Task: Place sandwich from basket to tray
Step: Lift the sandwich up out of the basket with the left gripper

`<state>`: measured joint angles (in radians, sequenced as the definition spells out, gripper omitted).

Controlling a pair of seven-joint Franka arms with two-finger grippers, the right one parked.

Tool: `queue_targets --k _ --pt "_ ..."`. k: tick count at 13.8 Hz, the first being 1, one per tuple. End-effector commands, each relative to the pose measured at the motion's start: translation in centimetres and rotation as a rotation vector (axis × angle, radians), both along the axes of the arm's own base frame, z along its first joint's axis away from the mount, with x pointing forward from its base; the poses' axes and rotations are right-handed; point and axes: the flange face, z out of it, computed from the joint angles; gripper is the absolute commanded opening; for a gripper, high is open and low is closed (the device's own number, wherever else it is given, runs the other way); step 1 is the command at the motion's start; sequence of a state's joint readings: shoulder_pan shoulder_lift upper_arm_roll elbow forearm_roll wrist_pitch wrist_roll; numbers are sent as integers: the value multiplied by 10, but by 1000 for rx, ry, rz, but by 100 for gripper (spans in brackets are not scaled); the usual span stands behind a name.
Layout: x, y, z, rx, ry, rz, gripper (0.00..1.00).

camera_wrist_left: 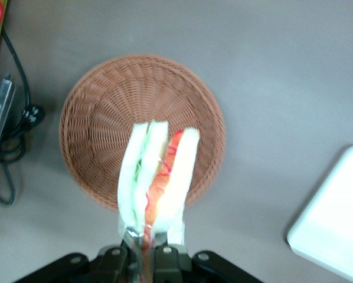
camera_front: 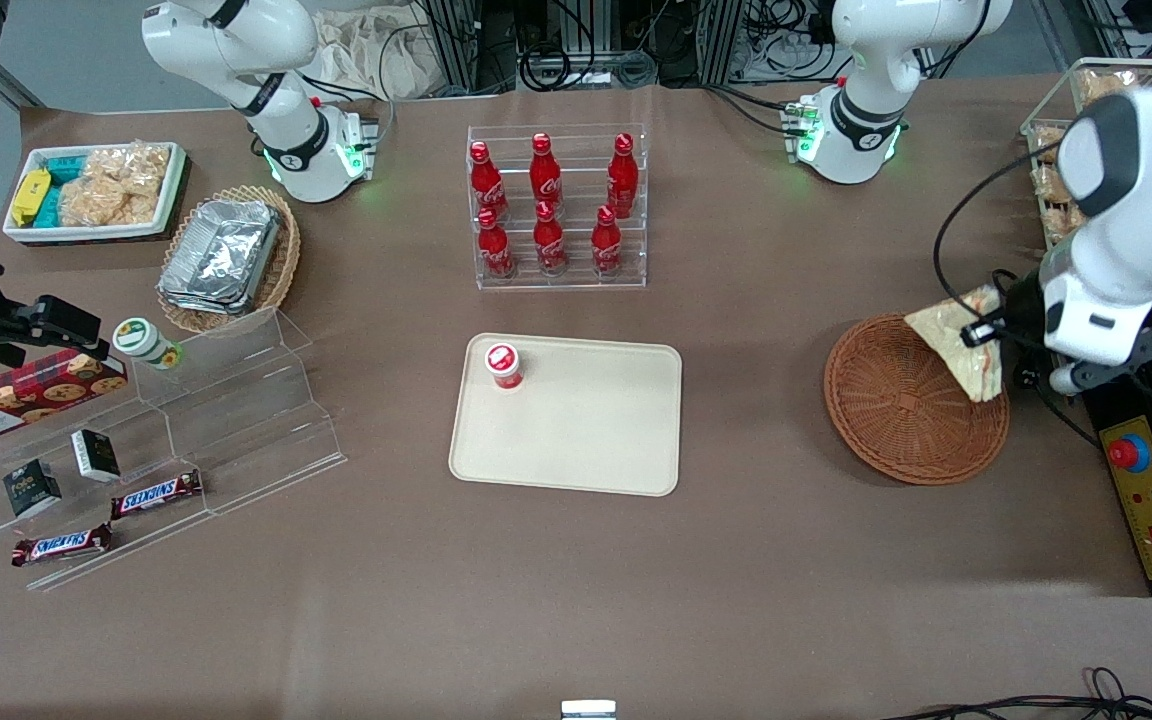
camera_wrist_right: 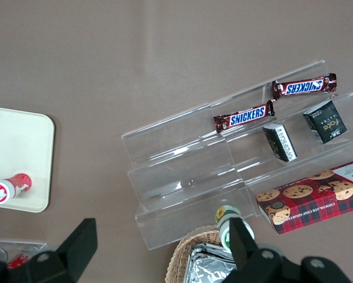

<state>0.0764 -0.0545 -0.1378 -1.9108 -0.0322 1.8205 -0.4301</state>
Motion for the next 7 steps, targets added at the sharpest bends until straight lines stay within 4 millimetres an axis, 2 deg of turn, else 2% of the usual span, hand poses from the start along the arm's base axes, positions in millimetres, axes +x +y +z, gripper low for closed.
queue_targets --k 1,3,5,7 --pt "0 -51 65 13 33 -33 15" --pt "-15 -109 97 23 17 -27 15" --pt "-35 -174 106 28 7 -32 15" --pt "-42 -227 102 24 7 -34 15"
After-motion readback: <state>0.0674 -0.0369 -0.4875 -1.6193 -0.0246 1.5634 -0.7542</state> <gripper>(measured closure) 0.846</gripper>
